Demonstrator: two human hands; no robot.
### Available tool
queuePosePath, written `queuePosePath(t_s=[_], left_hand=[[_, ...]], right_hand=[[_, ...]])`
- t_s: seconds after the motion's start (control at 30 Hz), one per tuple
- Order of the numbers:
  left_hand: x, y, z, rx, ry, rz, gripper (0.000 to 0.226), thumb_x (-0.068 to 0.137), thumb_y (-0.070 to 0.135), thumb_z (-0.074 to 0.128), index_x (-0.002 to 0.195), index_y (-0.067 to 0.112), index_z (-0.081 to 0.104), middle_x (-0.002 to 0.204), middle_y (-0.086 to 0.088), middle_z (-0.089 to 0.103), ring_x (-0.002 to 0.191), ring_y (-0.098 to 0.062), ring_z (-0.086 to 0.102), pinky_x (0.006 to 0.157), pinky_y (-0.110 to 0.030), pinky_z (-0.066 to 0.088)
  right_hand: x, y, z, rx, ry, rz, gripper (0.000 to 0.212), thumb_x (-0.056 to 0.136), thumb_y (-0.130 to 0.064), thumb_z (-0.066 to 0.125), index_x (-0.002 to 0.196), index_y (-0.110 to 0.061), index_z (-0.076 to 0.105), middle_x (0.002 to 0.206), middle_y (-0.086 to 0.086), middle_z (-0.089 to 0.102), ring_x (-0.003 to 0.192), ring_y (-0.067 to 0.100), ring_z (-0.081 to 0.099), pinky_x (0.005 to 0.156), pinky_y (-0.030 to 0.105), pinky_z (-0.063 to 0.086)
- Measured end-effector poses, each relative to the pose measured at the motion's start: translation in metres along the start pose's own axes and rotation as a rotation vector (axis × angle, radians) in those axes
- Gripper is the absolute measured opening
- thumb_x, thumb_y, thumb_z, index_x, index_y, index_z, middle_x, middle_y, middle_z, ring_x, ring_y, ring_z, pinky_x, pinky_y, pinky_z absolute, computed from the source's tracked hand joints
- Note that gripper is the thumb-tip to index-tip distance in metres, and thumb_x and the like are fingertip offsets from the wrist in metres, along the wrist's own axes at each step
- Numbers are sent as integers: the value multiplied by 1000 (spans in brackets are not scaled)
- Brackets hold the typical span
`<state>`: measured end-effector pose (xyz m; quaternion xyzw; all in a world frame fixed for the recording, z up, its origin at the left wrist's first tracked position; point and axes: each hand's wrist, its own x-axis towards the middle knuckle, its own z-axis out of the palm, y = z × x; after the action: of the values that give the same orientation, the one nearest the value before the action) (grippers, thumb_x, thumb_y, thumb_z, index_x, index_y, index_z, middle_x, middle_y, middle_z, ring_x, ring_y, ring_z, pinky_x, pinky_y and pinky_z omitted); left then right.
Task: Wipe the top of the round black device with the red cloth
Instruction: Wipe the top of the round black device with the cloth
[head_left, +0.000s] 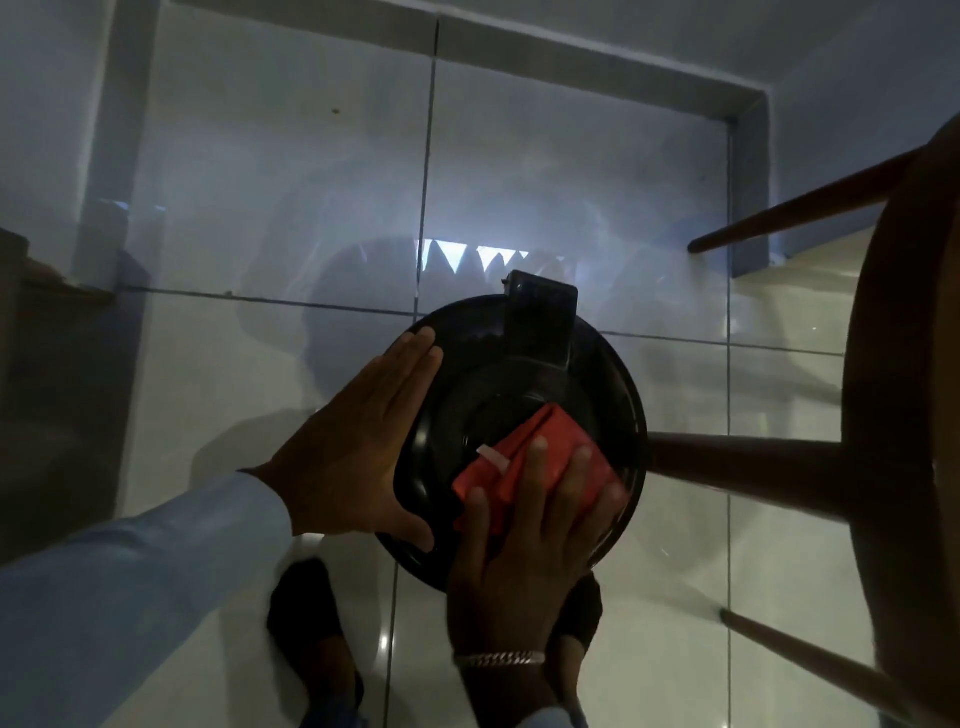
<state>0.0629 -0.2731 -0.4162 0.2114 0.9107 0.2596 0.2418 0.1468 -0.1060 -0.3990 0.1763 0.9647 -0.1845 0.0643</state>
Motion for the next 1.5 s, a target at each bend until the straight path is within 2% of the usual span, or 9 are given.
queuePosePath(t_s=[0.13, 0.3, 0.5, 0.7, 0.87, 0.97, 1.1, 1.3, 1.5], left_hand=[[0, 0, -2, -11, 5, 17, 149, 46, 89, 61, 148, 17, -21, 159, 1, -26, 147, -18, -19, 118, -39, 1], [-1, -1, 1, 44, 49, 62, 137, 59, 81, 62, 150, 3, -4, 161, -17, -6, 149, -28, -5, 119, -53, 15], [-4, 2, -1, 11, 5, 16, 149, 47, 88, 62, 149, 15, -18, 160, -2, -22, 147, -18, -18, 119, -40, 3], [-3, 3, 0, 29, 14, 19, 148, 48, 88, 61, 150, 12, -15, 161, -7, -17, 148, -19, -16, 119, -42, 4], [-6, 5, -2, 68, 28, 34, 144, 54, 82, 65, 150, 5, -9, 161, -14, -11, 148, -24, -11, 120, -49, 11], [-6, 6, -2, 47, 7, 4, 150, 46, 86, 64, 149, 15, -19, 160, -4, -23, 146, -17, -21, 119, -38, -1], [-6, 5, 1, 59, 18, 16, 149, 47, 85, 65, 150, 14, -16, 160, -4, -21, 147, -18, -17, 118, -35, -3], [-9, 9, -1, 64, 1, 14, 150, 48, 81, 69, 149, 10, -16, 160, -7, -22, 146, -18, -20, 119, -33, -6], [-9, 8, 3, 56, 22, 17, 150, 47, 84, 66, 149, 12, -18, 159, -6, -23, 146, -19, -21, 116, -32, -9]], right_hand=[[-1, 2, -5, -33, -35, -91, 68, 87, -52, 42, 148, -29, 25, 163, 10, 15, 148, 45, 4, 112, 70, 21], [37, -47, 9, 62, 21, 203, 76, 84, -62, 43, 151, -40, 13, 165, 2, 6, 150, 39, -4, 117, 65, 6], [8, 27, -8, -188, -120, -446, 66, 90, -49, 50, 150, -36, 25, 163, 6, 17, 150, 39, 6, 115, 66, 18], [47, -8, 3, -69, 0, -189, 72, 83, -45, 57, 148, -32, 29, 160, 9, 26, 148, 43, 11, 117, 64, 15], [-6, 25, -1, -141, -161, -663, 62, 88, -36, 56, 146, -33, 35, 160, 1, 26, 151, 34, 11, 114, 65, 25], [8, 58, -20, -160, -132, -542, 65, 87, -26, 56, 148, -31, 33, 161, 5, 25, 150, 36, 13, 114, 66, 25], [48, 2, -5, 3, -8, -203, 65, 86, -34, 57, 146, -30, 34, 159, 8, 28, 149, 40, 11, 119, 63, 12], [0, 44, -11, -84, -156, -703, 61, 88, -30, 52, 146, -33, 35, 160, -1, 26, 152, 30, 7, 118, 61, 19], [74, 2, -15, -15, -44, -286, 59, 86, -37, 47, 144, -30, 37, 159, 6, 30, 149, 37, 13, 122, 56, 8]])
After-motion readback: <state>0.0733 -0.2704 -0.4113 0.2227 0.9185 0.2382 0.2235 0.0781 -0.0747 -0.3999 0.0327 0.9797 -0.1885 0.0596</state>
